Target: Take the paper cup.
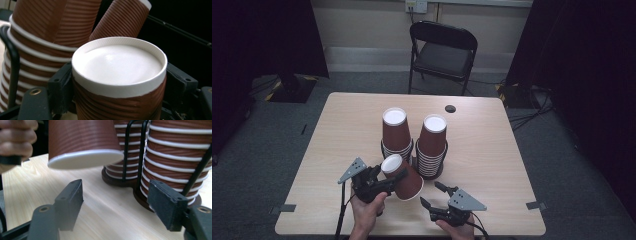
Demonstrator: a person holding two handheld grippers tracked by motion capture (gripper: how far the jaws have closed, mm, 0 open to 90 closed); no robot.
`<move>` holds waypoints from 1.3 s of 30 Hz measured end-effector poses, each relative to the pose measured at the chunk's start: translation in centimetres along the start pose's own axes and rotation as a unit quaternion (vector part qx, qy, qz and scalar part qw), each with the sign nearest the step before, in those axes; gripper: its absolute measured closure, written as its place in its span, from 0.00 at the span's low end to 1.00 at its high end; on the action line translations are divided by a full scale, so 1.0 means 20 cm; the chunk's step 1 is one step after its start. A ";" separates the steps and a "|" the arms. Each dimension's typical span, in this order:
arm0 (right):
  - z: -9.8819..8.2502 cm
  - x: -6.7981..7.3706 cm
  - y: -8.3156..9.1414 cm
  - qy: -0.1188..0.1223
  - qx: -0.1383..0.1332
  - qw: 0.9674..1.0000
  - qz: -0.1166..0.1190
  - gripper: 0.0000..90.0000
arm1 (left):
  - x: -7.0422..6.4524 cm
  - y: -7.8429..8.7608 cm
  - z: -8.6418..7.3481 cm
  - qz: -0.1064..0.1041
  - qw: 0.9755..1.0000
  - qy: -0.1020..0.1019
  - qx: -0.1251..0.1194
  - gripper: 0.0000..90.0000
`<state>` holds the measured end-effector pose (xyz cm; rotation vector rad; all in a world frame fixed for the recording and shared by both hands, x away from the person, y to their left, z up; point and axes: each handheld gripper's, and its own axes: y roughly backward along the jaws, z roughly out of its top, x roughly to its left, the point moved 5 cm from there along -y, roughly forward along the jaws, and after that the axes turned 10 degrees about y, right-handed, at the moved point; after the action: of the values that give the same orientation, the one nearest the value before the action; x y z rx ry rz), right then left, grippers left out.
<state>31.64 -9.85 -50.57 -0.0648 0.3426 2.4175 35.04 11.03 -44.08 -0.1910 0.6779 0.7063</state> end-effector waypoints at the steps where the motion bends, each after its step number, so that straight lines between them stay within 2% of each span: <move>1: 0.01 0.01 0.00 -0.002 -0.004 1.000 0.000 0.31 | 0.01 0.00 -0.01 -0.002 1.000 0.006 0.000 0.25; 4: 0.02 0.02 -0.01 0.002 -0.010 1.000 0.014 0.31 | 0.02 0.01 -0.02 -0.019 1.000 0.025 0.003 0.25; 9: 0.04 0.04 -0.02 0.007 -0.026 0.999 0.023 0.33 | 0.02 0.01 -0.03 -0.028 0.999 0.041 0.001 0.25; 13: 0.06 0.04 -0.02 0.017 -0.034 0.999 0.023 0.35 | 0.01 0.01 -0.04 -0.029 0.998 0.049 0.003 0.25; 17: 0.08 0.04 -0.02 0.027 -0.050 0.998 0.025 0.39 | 0.01 0.01 -0.04 -0.029 0.996 0.079 0.007 0.25; 20: 0.09 0.04 -0.03 0.037 -0.060 0.997 0.022 0.44 | 0.01 0.01 -0.03 -0.024 0.996 0.089 0.012 0.25; 23: 0.11 0.04 -0.04 0.045 -0.071 0.996 0.022 0.47 | 0.01 0.01 -0.03 -0.029 0.994 0.103 0.013 0.25; 25: 0.12 0.04 -0.05 0.048 -0.072 0.996 0.020 0.49 | 0.01 0.01 -0.03 -0.028 0.994 0.105 0.013 0.25; 27: 0.12 0.04 -0.06 0.048 -0.074 0.996 0.018 0.50 | -0.01 0.00 -0.03 -0.021 0.995 0.098 0.013 0.25; 31: 0.13 0.03 -0.09 0.049 -0.080 0.995 0.017 0.52 | -0.07 -0.01 -0.03 -0.038 0.993 0.106 0.019 0.25; 34: 0.15 0.03 -0.11 0.057 -0.088 0.994 0.015 0.57 | -0.09 -0.01 -0.03 -0.038 0.995 0.094 0.024 0.25; 39: 0.18 0.03 -0.11 0.077 -0.100 0.992 0.005 0.68 | -0.10 -0.02 -0.04 -0.044 0.994 0.092 0.025 0.24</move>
<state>32.83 -6.87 -47.75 -0.3403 0.1694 2.4563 33.77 9.25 -43.46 -0.2400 0.8575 0.5918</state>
